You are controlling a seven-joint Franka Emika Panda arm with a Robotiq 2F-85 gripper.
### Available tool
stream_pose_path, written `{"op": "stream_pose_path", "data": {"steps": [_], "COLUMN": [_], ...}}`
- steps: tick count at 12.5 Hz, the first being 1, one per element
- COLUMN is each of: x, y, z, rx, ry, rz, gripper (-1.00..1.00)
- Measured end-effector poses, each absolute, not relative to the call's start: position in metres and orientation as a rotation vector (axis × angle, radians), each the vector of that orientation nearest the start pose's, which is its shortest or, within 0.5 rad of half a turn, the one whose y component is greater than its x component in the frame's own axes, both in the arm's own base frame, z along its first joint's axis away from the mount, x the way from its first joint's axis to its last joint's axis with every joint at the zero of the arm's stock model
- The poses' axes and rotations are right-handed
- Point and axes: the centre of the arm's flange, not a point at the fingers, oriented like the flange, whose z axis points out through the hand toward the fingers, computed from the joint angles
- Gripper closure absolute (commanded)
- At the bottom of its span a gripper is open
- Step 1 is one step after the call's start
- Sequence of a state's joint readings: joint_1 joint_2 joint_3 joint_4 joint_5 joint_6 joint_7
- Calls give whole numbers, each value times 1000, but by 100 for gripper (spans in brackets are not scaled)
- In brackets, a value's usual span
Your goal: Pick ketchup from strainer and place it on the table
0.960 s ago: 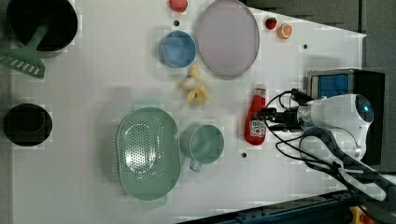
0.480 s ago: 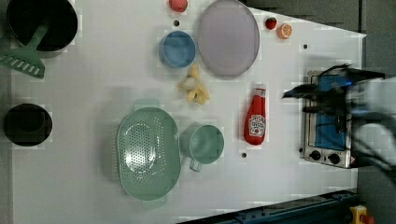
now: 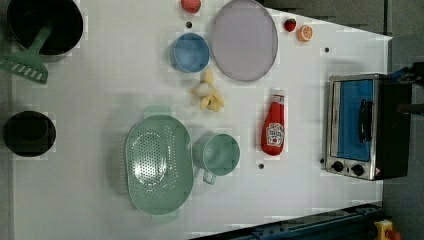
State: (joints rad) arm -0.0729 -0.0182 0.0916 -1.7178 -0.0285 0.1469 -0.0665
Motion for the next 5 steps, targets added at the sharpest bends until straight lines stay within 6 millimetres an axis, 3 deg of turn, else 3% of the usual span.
{"op": "stream_pose_path", "data": {"steps": [2, 5], "x": [555, 556], "y": [13, 13], "z": [604, 604], "rx": [-2959, -2956], "ry": [1106, 1120], "rz": [-57, -43], "gripper": [-100, -100]}}
